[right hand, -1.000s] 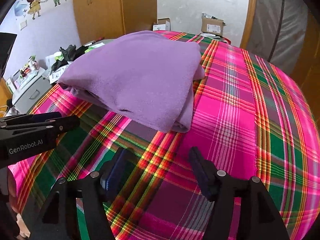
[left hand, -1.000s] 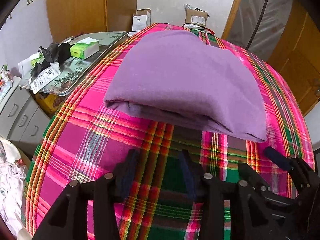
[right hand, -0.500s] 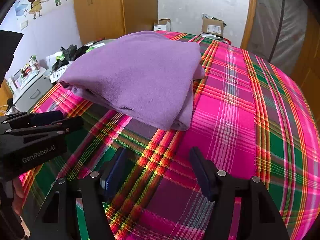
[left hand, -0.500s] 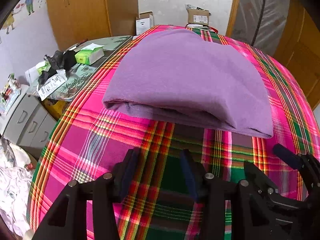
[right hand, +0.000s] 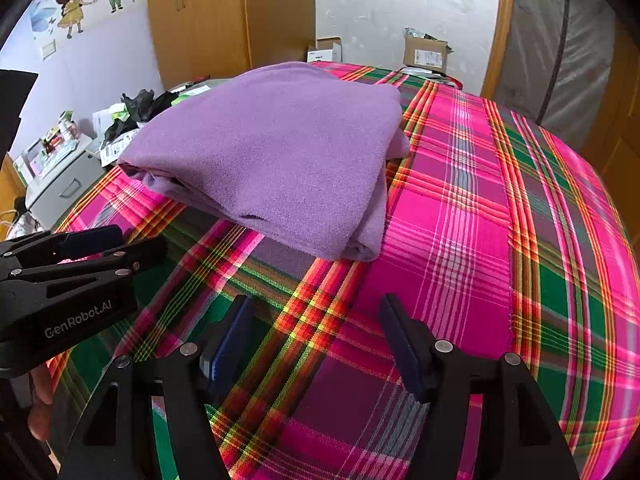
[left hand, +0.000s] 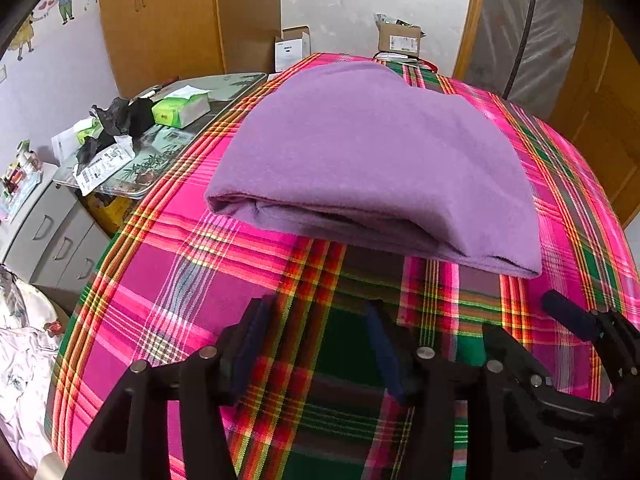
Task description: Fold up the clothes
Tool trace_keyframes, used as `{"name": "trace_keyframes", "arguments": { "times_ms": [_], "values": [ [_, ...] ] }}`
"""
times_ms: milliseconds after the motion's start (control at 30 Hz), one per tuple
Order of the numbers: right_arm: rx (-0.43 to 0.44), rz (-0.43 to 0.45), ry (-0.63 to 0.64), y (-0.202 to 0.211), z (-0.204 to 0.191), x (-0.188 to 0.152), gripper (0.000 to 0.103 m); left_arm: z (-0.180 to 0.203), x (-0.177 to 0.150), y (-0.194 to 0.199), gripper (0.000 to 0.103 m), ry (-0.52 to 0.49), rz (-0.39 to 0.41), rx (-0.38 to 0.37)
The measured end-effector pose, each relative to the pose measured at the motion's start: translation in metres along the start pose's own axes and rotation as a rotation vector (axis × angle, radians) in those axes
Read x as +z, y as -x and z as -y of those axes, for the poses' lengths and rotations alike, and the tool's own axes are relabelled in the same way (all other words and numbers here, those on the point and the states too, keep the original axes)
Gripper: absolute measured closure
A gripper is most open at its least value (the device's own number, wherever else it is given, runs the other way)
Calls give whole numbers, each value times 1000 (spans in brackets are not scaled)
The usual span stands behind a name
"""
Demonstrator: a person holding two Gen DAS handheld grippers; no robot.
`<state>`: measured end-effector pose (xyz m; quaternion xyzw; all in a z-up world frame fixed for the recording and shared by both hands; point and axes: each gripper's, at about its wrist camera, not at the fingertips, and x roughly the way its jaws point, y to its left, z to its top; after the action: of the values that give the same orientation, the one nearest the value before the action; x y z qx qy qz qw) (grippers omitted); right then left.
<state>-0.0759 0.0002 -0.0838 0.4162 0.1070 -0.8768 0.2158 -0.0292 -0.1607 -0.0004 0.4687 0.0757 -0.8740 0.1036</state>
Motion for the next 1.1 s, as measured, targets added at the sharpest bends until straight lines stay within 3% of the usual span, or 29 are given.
{"name": "trace_keyframes", "arguments": {
  "times_ms": [1100],
  "values": [
    [2, -2, -1, 0, -2, 1, 34, 3, -1, -1, 48, -8, 15, 15]
  ]
}}
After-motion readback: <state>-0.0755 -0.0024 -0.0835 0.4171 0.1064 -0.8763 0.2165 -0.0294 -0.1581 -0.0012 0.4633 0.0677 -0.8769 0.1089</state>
